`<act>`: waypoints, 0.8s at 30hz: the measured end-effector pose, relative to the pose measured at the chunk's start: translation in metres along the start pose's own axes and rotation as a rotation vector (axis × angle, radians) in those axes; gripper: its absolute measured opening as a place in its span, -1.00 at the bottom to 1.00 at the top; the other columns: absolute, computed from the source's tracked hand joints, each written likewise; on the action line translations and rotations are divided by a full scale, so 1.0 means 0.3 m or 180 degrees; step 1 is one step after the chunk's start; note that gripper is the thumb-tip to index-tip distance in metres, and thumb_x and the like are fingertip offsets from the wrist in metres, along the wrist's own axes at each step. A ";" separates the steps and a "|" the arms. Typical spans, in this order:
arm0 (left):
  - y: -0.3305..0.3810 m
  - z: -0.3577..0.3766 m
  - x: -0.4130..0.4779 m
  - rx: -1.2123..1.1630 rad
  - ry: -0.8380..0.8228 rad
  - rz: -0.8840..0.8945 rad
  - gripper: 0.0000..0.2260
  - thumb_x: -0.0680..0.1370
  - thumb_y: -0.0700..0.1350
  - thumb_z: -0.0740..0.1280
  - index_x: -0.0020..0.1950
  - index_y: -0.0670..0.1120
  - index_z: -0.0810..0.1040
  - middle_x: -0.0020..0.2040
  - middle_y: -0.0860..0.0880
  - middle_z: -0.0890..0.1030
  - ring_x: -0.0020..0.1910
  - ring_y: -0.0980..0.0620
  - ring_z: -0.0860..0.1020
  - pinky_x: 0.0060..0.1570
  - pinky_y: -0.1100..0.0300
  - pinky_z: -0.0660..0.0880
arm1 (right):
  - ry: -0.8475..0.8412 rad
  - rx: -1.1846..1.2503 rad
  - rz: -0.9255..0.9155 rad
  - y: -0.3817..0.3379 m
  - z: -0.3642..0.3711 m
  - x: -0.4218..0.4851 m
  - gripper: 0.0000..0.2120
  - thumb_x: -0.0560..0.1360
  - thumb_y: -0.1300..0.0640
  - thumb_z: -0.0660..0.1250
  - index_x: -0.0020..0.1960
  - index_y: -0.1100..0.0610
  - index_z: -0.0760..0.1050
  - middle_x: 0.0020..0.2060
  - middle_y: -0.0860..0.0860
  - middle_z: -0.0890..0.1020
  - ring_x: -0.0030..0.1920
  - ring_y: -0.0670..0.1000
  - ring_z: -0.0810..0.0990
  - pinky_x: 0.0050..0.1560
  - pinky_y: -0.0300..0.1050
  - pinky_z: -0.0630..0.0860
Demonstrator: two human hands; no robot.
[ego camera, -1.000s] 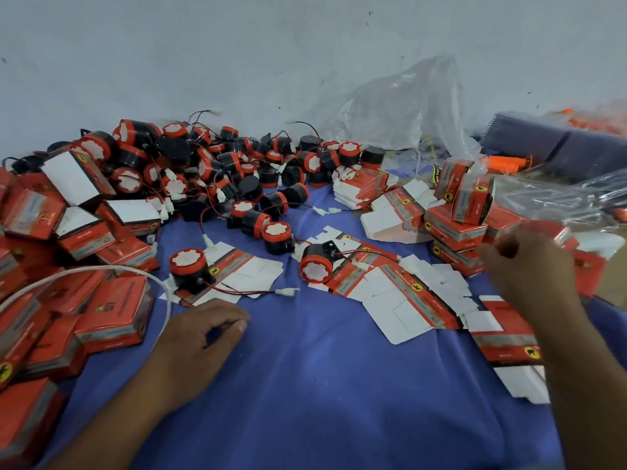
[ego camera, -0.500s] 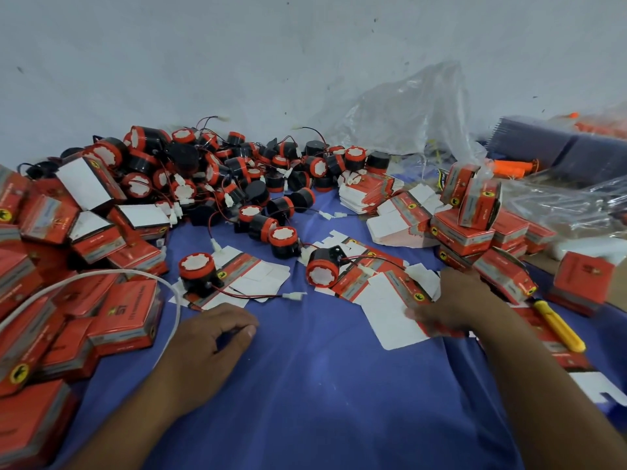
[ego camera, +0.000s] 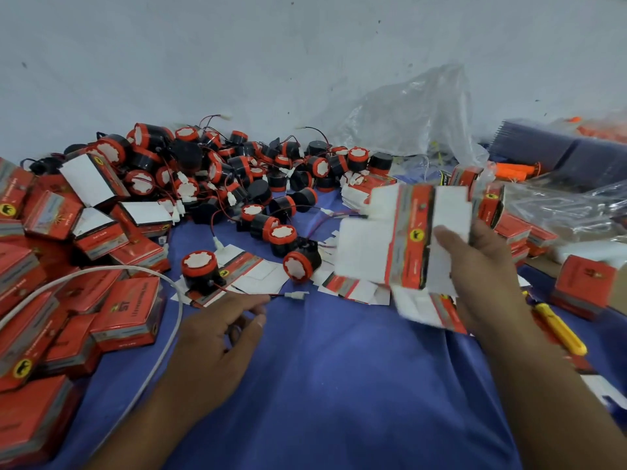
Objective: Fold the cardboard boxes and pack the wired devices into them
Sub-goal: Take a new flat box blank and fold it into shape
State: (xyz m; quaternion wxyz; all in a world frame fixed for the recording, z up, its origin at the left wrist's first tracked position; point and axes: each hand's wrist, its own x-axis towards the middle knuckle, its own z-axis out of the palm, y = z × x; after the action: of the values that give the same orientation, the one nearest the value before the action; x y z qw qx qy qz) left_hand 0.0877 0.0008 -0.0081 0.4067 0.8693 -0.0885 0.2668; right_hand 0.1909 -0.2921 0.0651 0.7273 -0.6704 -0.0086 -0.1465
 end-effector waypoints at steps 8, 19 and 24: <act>0.036 -0.003 -0.002 -0.0785 -0.0209 -0.0313 -0.56 0.53 0.21 0.33 0.40 0.23 0.41 0.25 0.27 0.54 0.16 0.23 0.57 0.00 0.36 0.54 | -0.0800 -0.0275 -0.1214 0.068 0.182 -0.178 -0.85 0.62 0.07 0.28 0.13 -0.15 0.49 0.03 -0.11 0.67 0.03 -0.03 0.67 0.01 0.01 0.64; 0.004 -0.024 -0.003 -0.3946 -0.0847 -0.1475 -0.34 0.36 0.02 0.57 0.41 -0.07 0.47 0.29 -0.24 0.57 0.25 -0.25 0.56 0.02 -0.02 0.59 | -0.2458 -0.1840 -0.1720 0.217 0.313 -0.304 -0.36 0.50 -0.19 0.43 0.49 -0.02 0.32 0.55 -0.19 0.16 0.54 -0.21 0.12 0.49 -0.19 0.27; 0.005 -0.039 0.002 -0.3978 -0.0619 -0.1873 0.05 0.12 0.16 0.69 0.51 -0.05 0.31 0.28 -0.18 0.59 0.23 -0.18 0.59 0.01 -0.05 0.61 | -0.2550 -0.1897 -0.1401 0.221 0.306 -0.290 -0.20 0.43 -0.32 0.43 0.55 -0.14 0.19 0.52 -0.38 0.08 0.47 -0.41 0.06 0.40 -0.27 0.30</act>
State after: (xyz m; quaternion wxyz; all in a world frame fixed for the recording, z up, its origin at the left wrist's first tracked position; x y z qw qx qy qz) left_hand 0.0830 0.0086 -0.0005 0.8762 0.4801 -0.0224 -0.0345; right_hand 0.1394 -0.1808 -0.0084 0.3978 -0.8333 -0.3832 -0.0245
